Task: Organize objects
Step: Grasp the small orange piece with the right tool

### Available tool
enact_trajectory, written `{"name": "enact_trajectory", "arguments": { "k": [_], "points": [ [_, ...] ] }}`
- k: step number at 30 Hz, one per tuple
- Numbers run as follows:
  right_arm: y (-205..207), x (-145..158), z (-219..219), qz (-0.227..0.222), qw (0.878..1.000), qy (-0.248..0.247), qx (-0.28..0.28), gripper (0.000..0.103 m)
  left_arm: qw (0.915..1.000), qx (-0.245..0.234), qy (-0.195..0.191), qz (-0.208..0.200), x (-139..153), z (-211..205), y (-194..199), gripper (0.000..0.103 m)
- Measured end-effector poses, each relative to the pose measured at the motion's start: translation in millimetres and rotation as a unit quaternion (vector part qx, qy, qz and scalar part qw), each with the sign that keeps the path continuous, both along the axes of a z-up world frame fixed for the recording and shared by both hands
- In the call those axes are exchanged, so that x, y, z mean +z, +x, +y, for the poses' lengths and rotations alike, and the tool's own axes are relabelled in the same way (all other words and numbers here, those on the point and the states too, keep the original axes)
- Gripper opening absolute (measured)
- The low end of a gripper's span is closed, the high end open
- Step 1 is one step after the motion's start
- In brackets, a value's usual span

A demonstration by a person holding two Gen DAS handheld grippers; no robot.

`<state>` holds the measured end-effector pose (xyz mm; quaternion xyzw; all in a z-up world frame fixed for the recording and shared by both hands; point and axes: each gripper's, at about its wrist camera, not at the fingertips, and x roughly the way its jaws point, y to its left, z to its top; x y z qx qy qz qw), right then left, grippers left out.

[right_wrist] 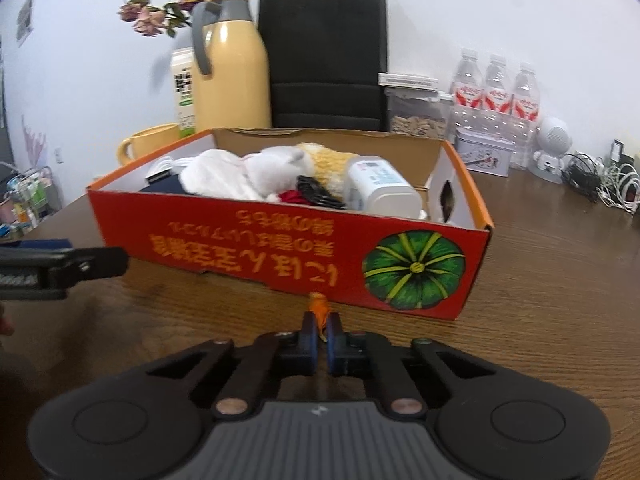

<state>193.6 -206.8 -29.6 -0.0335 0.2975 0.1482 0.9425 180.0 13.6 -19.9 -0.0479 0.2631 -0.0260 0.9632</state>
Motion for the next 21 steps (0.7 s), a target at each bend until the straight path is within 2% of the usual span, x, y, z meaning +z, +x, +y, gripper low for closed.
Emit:
{"name": "enact_trajectory", "arguments": {
  "k": [8,11,13,14,17,19,20,21],
  "points": [
    [-2,4,-1,-0.008,1.000,0.004,-0.006,0.004,1.0000,0.003,0.002,-0.001,0,-1,-1,0.103],
    [4,4,-5,-0.004,1.000,0.014,-0.024,0.019,1.0000,0.003,0.003,-0.001,0,-1,-1,0.103],
    [9,5,-6,-0.002,0.999,0.022,-0.031,0.032,1.0000,0.003,0.003,-0.001,0,-1,-1,0.103],
    [13,4,-6,0.002,0.999,0.025,-0.032,0.034,1.0000,0.003,0.003,-0.001,0,-1,-1,0.103],
    [21,0,0,0.017,0.999,0.018,-0.032,0.033,1.0000,0.003,0.003,0.000,0,-1,-1,0.103],
    [21,-2,4,0.020,0.999,0.007,-0.027,0.030,1.0000,0.003,0.003,0.000,0,-1,-1,0.103],
    [20,-2,5,0.020,1.000,0.005,-0.022,0.023,1.0000,0.003,0.003,0.000,-1,-1,0,0.103],
    [18,-2,5,0.019,1.000,0.006,-0.018,0.012,1.0000,0.003,0.003,0.000,-1,-1,-1,0.103]
  ]
}}
